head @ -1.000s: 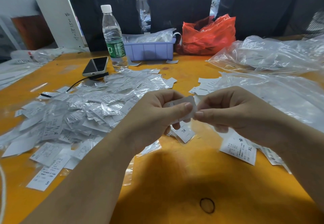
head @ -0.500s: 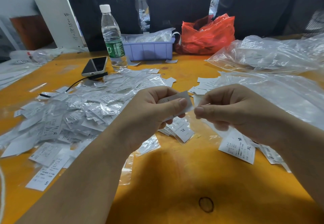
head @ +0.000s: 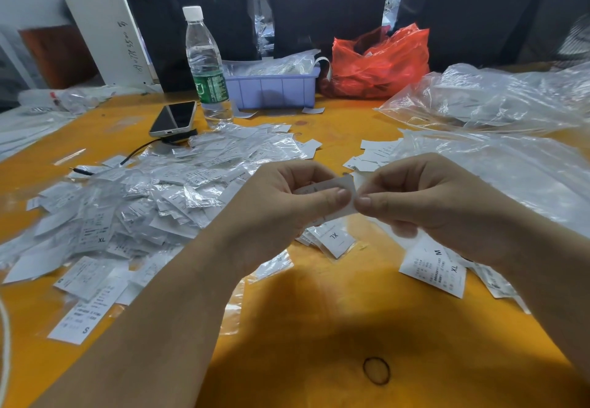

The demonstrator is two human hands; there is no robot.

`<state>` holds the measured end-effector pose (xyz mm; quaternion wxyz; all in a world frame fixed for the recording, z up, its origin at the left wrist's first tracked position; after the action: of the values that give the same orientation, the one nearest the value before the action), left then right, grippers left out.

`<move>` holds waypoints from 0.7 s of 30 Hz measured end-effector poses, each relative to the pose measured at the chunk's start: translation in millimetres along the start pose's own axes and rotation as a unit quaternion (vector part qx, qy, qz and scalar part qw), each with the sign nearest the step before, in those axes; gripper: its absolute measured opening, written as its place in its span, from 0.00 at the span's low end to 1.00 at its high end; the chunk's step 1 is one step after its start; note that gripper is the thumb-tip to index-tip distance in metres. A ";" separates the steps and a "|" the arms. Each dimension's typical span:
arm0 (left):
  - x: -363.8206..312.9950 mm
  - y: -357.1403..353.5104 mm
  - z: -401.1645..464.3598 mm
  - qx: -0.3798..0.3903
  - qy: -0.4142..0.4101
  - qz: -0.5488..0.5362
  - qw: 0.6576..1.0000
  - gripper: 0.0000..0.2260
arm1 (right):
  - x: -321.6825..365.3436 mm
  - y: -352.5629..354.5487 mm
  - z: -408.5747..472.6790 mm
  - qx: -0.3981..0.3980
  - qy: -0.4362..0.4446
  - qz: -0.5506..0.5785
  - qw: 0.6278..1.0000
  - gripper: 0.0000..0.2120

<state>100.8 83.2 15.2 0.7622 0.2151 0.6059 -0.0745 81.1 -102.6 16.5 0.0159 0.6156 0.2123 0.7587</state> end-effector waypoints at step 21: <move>-1.8 0.9 -0.5 -0.031 -0.016 0.059 0.998 0.04 | 3.4 -4.6 -1.2 0.002 -0.011 -0.011 1.000 0.12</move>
<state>100.3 84.0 17.0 0.7815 0.2255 0.5816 -0.0139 78.0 -97.8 17.9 0.0252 0.6214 0.2204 0.7514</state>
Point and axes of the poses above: each hand's wrist, its own z-axis towards the middle knuckle, its own y-axis out of the back of the hand, x = y × z, the point moved 2 cm from there along z, towards the middle knuckle, and after that the axes turned 4 degrees about -x, right-handed, at the moved point
